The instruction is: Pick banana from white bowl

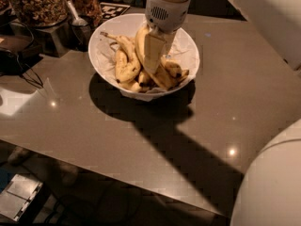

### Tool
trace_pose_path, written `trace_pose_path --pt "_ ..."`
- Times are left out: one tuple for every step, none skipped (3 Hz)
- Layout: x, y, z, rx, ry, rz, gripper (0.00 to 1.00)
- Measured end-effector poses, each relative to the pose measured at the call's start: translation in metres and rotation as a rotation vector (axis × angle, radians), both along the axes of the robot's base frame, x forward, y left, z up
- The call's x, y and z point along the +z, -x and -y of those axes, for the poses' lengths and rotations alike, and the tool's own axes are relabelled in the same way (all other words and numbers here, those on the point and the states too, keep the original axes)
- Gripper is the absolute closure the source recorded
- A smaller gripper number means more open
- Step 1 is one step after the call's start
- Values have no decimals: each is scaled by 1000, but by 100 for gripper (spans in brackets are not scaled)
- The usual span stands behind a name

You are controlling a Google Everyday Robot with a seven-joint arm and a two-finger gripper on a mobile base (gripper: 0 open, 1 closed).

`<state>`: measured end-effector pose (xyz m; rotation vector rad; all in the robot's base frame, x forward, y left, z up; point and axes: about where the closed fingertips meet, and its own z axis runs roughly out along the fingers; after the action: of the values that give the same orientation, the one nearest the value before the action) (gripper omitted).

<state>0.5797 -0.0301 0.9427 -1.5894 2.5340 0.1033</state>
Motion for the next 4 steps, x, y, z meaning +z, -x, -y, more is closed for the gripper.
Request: trace_pose_path --pt "0 0 0 0 0 0 0" --pt "0 0 0 0 0 0 0" --pt "3 -8 2 -61 -37 8 0" --pt "16 -17 21 -202 -81 42 0"
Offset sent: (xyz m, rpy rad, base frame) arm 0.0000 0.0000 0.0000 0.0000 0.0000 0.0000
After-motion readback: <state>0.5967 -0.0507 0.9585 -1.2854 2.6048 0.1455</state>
